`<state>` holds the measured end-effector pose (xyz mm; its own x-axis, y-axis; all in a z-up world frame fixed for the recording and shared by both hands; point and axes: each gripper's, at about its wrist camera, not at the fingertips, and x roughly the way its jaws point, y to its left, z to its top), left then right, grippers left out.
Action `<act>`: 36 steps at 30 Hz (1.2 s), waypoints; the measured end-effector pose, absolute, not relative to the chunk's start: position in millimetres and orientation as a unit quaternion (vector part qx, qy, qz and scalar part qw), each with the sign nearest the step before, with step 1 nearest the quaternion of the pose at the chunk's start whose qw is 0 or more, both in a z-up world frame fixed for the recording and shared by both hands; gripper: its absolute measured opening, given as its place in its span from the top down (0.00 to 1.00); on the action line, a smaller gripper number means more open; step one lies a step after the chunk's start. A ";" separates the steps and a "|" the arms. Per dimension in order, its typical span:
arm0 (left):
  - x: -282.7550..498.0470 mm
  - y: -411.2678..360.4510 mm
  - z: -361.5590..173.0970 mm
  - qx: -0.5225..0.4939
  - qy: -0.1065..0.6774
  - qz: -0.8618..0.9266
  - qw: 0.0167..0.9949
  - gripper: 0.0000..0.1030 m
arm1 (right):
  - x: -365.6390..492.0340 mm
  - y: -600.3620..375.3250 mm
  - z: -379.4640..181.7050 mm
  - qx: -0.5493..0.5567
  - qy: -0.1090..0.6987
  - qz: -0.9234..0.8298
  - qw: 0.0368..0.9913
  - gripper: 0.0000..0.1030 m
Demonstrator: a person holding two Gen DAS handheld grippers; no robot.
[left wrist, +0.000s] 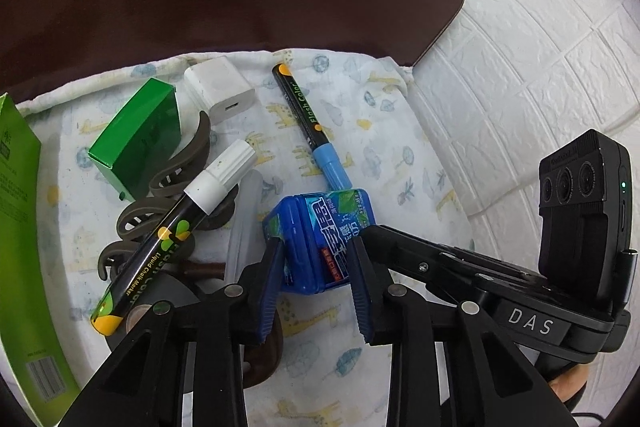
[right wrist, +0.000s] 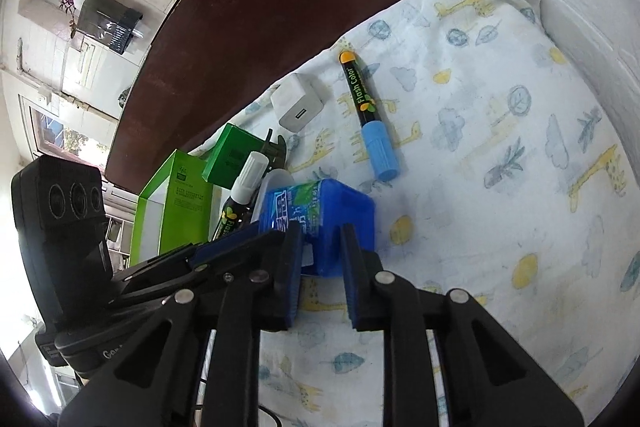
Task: Organize rigid objects
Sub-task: 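Grasp the blue mint tin with the right tool and lift it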
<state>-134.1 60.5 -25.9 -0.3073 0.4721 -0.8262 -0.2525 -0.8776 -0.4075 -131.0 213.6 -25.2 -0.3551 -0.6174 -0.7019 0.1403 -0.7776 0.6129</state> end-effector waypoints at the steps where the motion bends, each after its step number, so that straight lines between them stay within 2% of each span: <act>1: -134.2 60.6 -25.9 -0.544 -0.101 0.802 0.226 0.70 | -130.6 213.3 -25.0 0.515 -0.232 -0.790 0.239 0.81; 17: -104.5 30.4 30.2 -0.476 -0.084 0.846 0.226 0.70 | -110.2 186.9 27.7 0.472 -0.207 -0.816 0.263 0.81; 36: -44.6 -143.3 76.2 -0.396 -0.140 0.900 0.118 0.70 | -82.2 15.4 78.6 0.446 -0.110 -0.802 0.381 0.80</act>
<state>-44.6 -143.3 76.2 -0.6594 0.3225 -0.6791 -0.1012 -0.9332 -0.3449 -82.2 15.4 78.6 -0.3120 -0.7096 -0.6318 0.5129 -0.6856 0.5167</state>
